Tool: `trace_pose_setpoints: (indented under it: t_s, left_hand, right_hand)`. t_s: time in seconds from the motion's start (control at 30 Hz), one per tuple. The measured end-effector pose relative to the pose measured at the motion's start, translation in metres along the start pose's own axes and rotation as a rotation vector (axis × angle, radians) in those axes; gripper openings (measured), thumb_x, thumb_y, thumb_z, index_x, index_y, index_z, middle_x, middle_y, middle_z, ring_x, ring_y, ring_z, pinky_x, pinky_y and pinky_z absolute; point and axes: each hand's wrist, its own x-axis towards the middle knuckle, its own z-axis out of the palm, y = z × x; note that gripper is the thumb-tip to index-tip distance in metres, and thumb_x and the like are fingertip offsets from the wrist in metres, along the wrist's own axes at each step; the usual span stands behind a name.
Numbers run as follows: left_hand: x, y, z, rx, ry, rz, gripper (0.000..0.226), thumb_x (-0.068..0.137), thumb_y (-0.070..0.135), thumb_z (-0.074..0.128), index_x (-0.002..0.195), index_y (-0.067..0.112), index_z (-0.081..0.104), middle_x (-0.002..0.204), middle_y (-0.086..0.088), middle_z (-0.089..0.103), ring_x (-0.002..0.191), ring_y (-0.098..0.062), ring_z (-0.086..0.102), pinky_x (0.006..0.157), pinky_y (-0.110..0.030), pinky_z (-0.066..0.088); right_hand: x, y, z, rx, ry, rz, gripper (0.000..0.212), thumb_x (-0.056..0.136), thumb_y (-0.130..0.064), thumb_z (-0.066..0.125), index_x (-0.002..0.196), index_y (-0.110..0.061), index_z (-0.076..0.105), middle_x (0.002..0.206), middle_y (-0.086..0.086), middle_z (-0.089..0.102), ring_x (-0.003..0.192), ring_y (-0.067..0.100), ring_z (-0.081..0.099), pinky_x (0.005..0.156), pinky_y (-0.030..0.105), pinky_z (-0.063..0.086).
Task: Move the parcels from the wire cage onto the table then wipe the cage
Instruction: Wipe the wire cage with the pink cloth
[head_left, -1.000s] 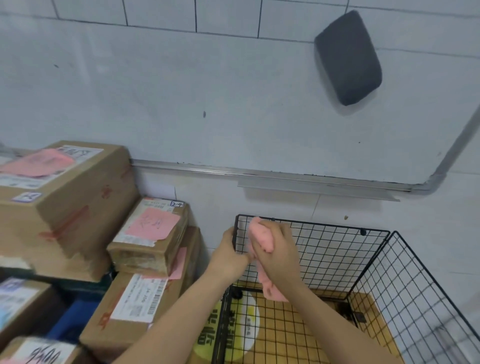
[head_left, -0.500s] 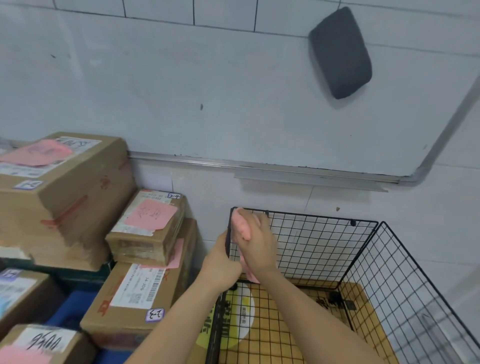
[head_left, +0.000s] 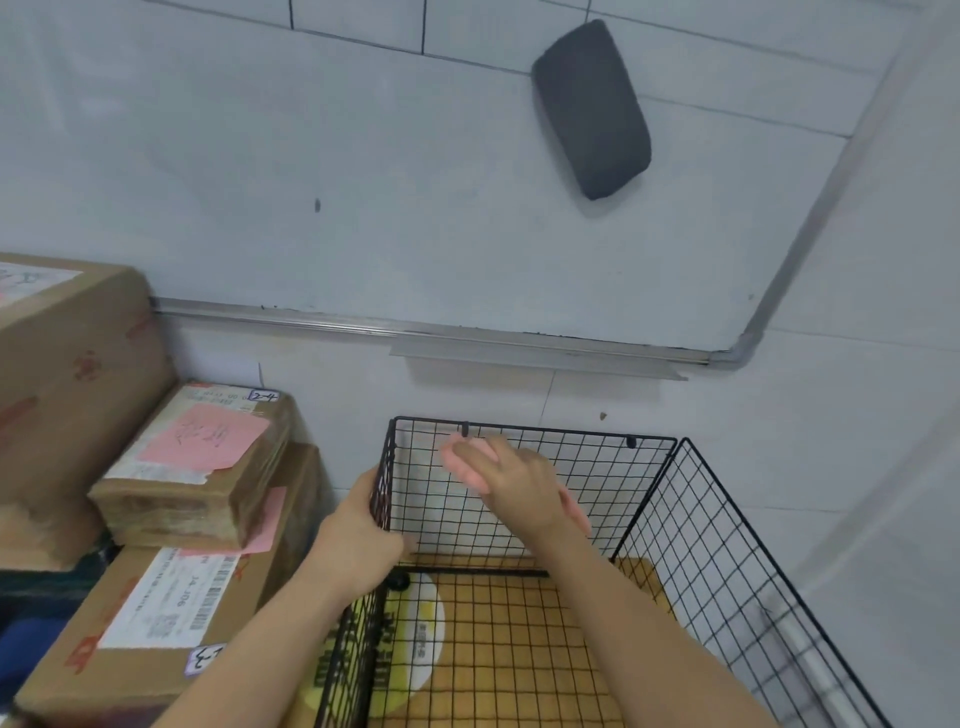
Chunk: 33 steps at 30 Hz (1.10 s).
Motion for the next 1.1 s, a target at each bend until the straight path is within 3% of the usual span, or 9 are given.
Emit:
trace_pose_setpoints:
  t_s: [0.1, 0.2, 0.37, 0.53, 0.63, 0.7, 0.83, 0.93, 1.1]
  left_hand:
    - [-0.002, 0.002, 0.000, 0.005, -0.013, -0.021, 0.080, 0.079, 0.006, 0.070, 0.146, 0.024, 0.029, 0.125, 0.000, 0.056, 0.113, -0.018, 0.053, 0.099, -0.031, 0.039]
    - [-0.002, 0.001, -0.002, -0.001, -0.027, -0.020, 0.081, 0.079, 0.007, 0.070, 0.146, 0.025, 0.028, 0.116, 0.004, 0.055, 0.104, -0.014, 0.051, 0.096, -0.028, 0.039]
    - [-0.007, 0.006, -0.001, 0.013, -0.039, -0.008, 0.081, 0.083, 0.006, 0.067, 0.148, 0.026, 0.023, 0.129, 0.002, 0.054, 0.098, -0.007, 0.046, 0.088, -0.021, 0.036]
    - [-0.007, 0.004, -0.001, 0.001, -0.033, -0.015, 0.078, 0.084, 0.006, 0.065, 0.147, 0.026, 0.025, 0.106, 0.008, 0.051, 0.096, -0.011, 0.051, 0.087, -0.024, 0.039]
    - [-0.005, 0.004, 0.000, 0.009, -0.028, -0.023, 0.079, 0.083, 0.008, 0.066, 0.147, 0.027, 0.024, 0.118, 0.003, 0.055, 0.097, -0.012, 0.049, 0.092, -0.028, 0.040]
    - [-0.003, 0.004, 0.001, 0.008, -0.024, -0.022, 0.080, 0.083, 0.007, 0.066, 0.147, 0.027, 0.023, 0.117, 0.003, 0.054, 0.094, -0.011, 0.051, 0.087, -0.025, 0.041]
    - [-0.001, 0.001, 0.001, -0.006, -0.022, -0.026, 0.081, 0.082, 0.006, 0.066, 0.147, 0.028, 0.023, 0.118, 0.003, 0.055, 0.092, -0.010, 0.052, 0.081, -0.021, 0.039]
    - [0.000, 0.000, 0.001, -0.016, -0.019, -0.027, 0.082, 0.082, 0.007, 0.068, 0.147, 0.028, 0.024, 0.128, 0.001, 0.055, 0.099, -0.012, 0.050, 0.088, -0.025, 0.037]
    - [0.005, -0.007, 0.003, 0.008, -0.004, -0.018, 0.085, 0.079, 0.012, 0.070, 0.148, 0.027, 0.023, 0.137, -0.004, 0.051, 0.104, -0.015, 0.052, 0.088, -0.026, 0.039]
  right_hand:
    - [-0.010, 0.014, -0.005, 0.012, -0.005, 0.075, 0.045, 0.073, -0.006, 0.071, 0.112, -0.026, 0.065, 0.091, 0.002, 0.067, 0.054, 0.012, 0.058, 0.041, 0.023, 0.048]
    - [-0.026, 0.025, -0.012, 0.042, -0.009, 0.211, 0.047, 0.074, -0.006, 0.075, 0.114, -0.024, 0.059, 0.097, 0.006, 0.065, 0.064, 0.014, 0.063, 0.044, 0.022, 0.051]
    - [-0.054, 0.048, -0.027, 0.069, 0.051, 0.487, 0.035, 0.081, -0.017, 0.076, 0.111, -0.019, 0.057, 0.100, 0.008, 0.063, 0.067, 0.017, 0.064, 0.042, 0.024, 0.051]
    - [-0.084, 0.071, -0.036, 0.220, 0.173, 0.880, 0.031, 0.089, -0.021, 0.065, 0.119, -0.015, 0.058, 0.114, 0.010, 0.059, 0.078, 0.014, 0.053, 0.055, 0.021, 0.041]
    - [-0.092, 0.079, -0.039, 0.288, 0.251, 1.050, 0.036, 0.086, -0.012, 0.063, 0.121, -0.018, 0.056, 0.114, 0.009, 0.059, 0.083, 0.016, 0.053, 0.066, 0.028, 0.041]
    - [-0.087, 0.074, -0.037, 0.356, 0.321, 1.134, 0.033, 0.088, -0.012, 0.058, 0.120, -0.018, 0.056, 0.112, 0.007, 0.060, 0.086, 0.015, 0.053, 0.068, 0.030, 0.044]
    - [-0.076, 0.030, -0.021, 0.563, 0.327, 1.172, 0.029, 0.087, -0.017, 0.056, 0.115, -0.026, 0.055, 0.109, -0.005, 0.058, 0.092, 0.007, 0.058, 0.076, 0.032, 0.055]
    - [-0.060, -0.021, -0.001, 0.655, 0.216, 1.070, 0.026, 0.089, -0.019, 0.057, 0.111, -0.031, 0.055, 0.107, -0.010, 0.058, 0.088, -0.003, 0.054, 0.075, 0.019, 0.050]
    - [-0.022, -0.084, 0.012, 0.915, 0.106, 1.000, 0.039, 0.080, -0.029, 0.073, 0.117, -0.029, 0.059, 0.115, -0.015, 0.055, 0.101, 0.001, 0.052, 0.072, 0.002, 0.037]
